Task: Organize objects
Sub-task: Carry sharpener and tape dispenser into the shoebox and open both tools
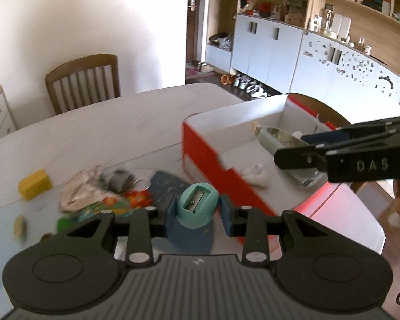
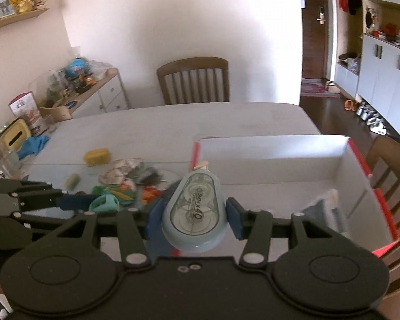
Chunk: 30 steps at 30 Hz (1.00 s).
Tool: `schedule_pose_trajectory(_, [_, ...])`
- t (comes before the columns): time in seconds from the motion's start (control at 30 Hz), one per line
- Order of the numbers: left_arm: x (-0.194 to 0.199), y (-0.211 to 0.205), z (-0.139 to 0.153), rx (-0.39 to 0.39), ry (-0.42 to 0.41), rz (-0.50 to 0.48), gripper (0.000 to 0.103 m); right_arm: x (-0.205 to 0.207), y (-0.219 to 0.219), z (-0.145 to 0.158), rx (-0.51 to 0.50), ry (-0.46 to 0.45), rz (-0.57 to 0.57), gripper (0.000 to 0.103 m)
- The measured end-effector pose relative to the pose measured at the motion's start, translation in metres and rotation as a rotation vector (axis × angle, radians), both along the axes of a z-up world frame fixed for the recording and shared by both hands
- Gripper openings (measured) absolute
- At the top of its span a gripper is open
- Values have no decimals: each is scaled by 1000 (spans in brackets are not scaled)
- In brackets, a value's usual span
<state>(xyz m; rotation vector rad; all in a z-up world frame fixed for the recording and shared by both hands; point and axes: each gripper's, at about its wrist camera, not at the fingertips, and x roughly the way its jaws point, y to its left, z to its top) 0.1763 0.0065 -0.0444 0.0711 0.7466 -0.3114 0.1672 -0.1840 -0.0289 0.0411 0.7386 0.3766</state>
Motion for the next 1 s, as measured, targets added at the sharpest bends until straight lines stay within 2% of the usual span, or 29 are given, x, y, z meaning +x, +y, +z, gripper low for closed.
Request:
schedule_pose_trajectory(0.3, [35,-54,2,4,5,-23,34,13,-48,-15,-13,16,-22,50])
schedule_pose_trajectory(0.67, [86,-108,-22,86,57,-44,34,40,-78,-41,-68,65,22,50])
schedule_pose_trajectory(0.87, [118,-125,-37,116,127,-18,34,56,-80,-55,-99,113,61,50])
schedule_pose_trajectory(1.0, [136,-138,-53,174,186,-18,34,64,-78,-61,-134,136,96,50])
